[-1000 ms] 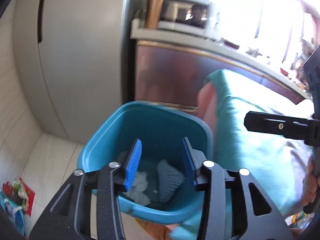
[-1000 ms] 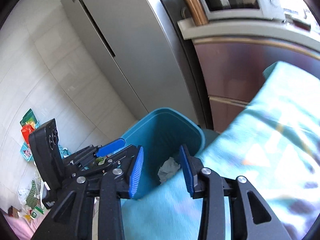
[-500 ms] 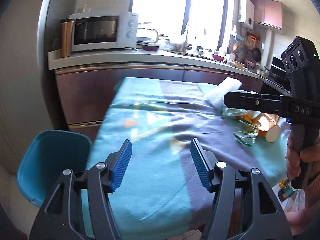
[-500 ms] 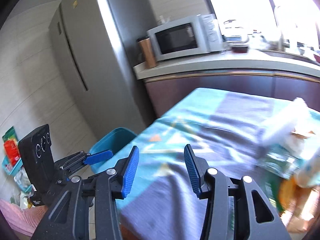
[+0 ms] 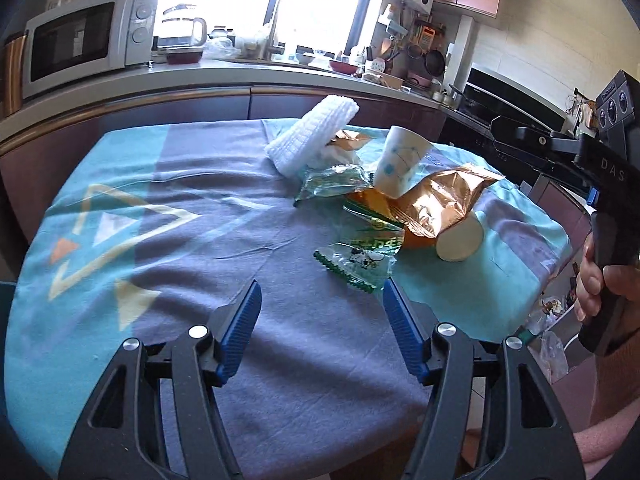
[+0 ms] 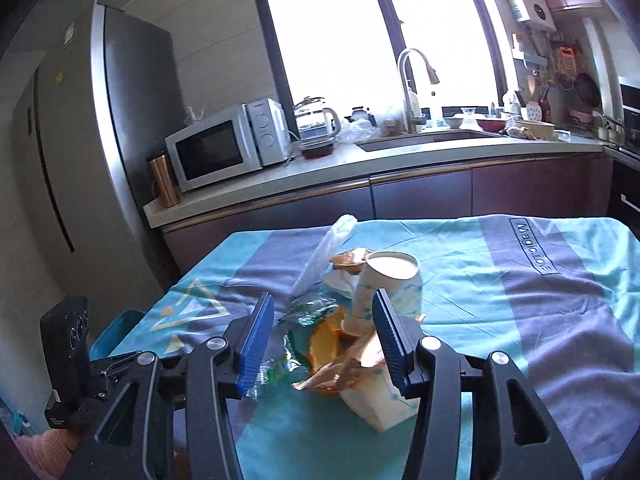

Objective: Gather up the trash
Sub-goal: 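Grasp the clear plastic bag with the left tool while the right tool grasps the gold wrapper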

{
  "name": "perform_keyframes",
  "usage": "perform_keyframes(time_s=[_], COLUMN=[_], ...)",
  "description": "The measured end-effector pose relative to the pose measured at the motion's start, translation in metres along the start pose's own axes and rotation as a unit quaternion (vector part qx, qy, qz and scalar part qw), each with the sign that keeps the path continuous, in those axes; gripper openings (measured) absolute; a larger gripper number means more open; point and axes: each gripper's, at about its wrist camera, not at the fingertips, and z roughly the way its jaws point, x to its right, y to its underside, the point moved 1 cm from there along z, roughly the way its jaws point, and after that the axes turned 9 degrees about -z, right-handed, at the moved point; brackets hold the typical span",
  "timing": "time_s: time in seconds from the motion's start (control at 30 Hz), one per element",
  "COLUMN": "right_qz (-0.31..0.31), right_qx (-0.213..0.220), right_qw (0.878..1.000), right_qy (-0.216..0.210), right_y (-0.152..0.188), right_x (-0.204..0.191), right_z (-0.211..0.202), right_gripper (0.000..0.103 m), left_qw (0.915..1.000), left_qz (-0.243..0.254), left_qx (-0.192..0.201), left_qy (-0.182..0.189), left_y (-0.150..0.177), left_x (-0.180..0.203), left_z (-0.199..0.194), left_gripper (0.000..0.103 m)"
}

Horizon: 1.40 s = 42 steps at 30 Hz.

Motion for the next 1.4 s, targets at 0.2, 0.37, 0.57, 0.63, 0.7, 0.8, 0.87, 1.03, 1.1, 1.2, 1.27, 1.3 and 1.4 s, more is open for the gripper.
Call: perform_keyframes(time_s=[0.2,0.37,0.57,0.63,0.7,0.8,0.87,1.03,1.1,1.2,1.27,1.3,1.4], right_qz=[0.031,0.062,0.082,0.09,0.097,0.098,0.099,0.098,0.094,0.094,0.093,0.094,0.096], right_qx=[-0.021,-0.038,-0.044,-0.044,-0.045,-0.044,-0.042,-0.038,-0.036,-0.033,-0.034,-0.034,-0.037], right_qw=[0.999,0.997,0.995,0.994,0.993,0.993,0.993,0.993,0.993,0.993,0.993,0.993,0.993], right_qy=[0.014,-0.004,-0.024,-0.032,-0.041,-0.048,-0.051,-0.055,-0.056,-0.059,-0.06,-0.06,-0.064], right_y=[0.017,0.029,0.035,0.036,0.038,0.038,0.038,0.036,0.036,0.034,0.034,0.035,0.036], right_x=[0.025,0.035,0.041,0.043,0.045,0.045,0.045,0.045,0.044,0.044,0.044,0.044,0.044], right_z=[0.007,0.015,0.019,0.019,0.019,0.018,0.016,0.012,0.01,0.008,0.008,0.008,0.008], right_gripper=[0.05,0.05,0.041,0.037,0.031,0.024,0.023,0.022,0.022,0.022,0.022,0.022,0.022], left_qw=[0.9993,0.9976,0.9959,0.9949,0.994,0.9923,0.9916,0.9903,0.9902,0.9909,0.9908,0.9907,0.9899], left_qz=[-0.013,-0.032,-0.05,-0.058,-0.065,-0.076,-0.083,-0.094,-0.095,-0.091,-0.089,-0.088,-0.093], left_qx=[-0.036,-0.059,-0.071,-0.075,-0.077,-0.08,-0.081,-0.083,-0.082,-0.078,-0.077,-0.079,-0.083], left_qy=[0.002,0.014,0.025,0.033,0.044,0.055,0.057,0.06,0.061,0.062,0.067,0.067,0.066], left_y=[-0.005,-0.011,-0.019,-0.021,-0.022,-0.021,-0.02,-0.021,-0.02,-0.02,-0.02,-0.02,-0.02], left_x=[0.008,0.009,0.01,0.01,0.009,0.008,0.006,0.005,0.005,0.007,0.008,0.008,0.007], left_z=[0.026,0.041,0.051,0.053,0.055,0.057,0.059,0.059,0.058,0.055,0.053,0.053,0.056], left_gripper=[0.063,0.063,0.061,0.058,0.054,0.042,0.035,0.016,0.011,0.007,0.007,0.008,0.049])
